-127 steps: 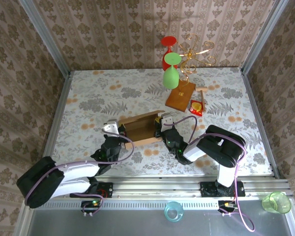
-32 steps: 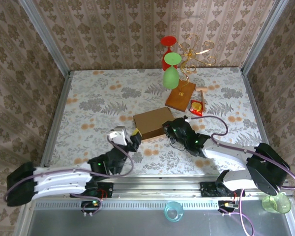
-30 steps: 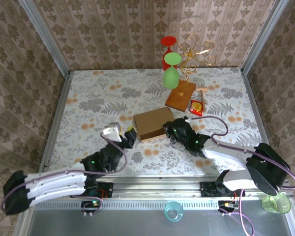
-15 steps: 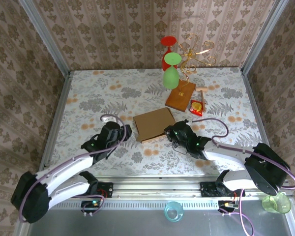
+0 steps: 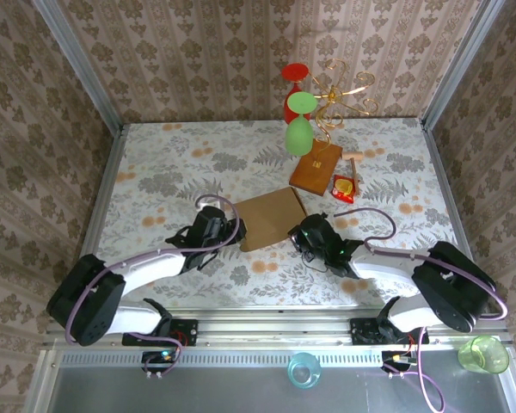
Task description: Fold the paper box
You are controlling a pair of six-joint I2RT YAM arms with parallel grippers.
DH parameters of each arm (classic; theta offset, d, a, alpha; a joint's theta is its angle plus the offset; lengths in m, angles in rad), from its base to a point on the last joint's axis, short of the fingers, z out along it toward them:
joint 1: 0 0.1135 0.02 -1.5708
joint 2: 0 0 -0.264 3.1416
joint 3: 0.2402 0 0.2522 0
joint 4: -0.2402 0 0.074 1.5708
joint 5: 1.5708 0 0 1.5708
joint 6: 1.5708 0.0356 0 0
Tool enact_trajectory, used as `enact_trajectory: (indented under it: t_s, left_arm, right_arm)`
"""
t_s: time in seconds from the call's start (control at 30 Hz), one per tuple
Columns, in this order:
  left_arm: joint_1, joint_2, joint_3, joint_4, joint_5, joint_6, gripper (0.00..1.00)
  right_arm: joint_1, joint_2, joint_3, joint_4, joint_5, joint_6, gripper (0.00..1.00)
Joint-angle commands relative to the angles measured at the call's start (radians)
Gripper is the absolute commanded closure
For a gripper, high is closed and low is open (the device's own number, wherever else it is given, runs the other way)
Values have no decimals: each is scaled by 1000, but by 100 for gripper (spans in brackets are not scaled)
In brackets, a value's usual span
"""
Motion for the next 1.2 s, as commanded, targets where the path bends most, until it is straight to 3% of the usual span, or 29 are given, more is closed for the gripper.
enact_trajectory:
  t_s: [0.0, 0.7, 0.8, 0.97, 1.07, 1.17]
  left_arm:
    - [5, 26, 28, 78, 33, -20, 44]
    - [5, 158, 16, 157, 58, -50, 73]
    - [4, 160, 1, 157, 55, -56, 78]
    - [6, 137, -14, 127, 32, -47, 98]
    - [14, 107, -20, 94, 21, -34, 100]
    - [26, 77, -33, 80, 20, -18, 100]
  right_arm:
    - [-4, 31, -26, -48, -14, -24, 100]
    - [-19, 13, -2, -150, -16, -95, 100]
    - [-24, -22, 19, -205, -7, -149, 89]
    - [-42, -169, 68, -357, 34, -309, 58]
    - [-59, -291, 90, -467, 77, -419, 42]
    - [-95, -423, 93, -535, 90, -540, 31]
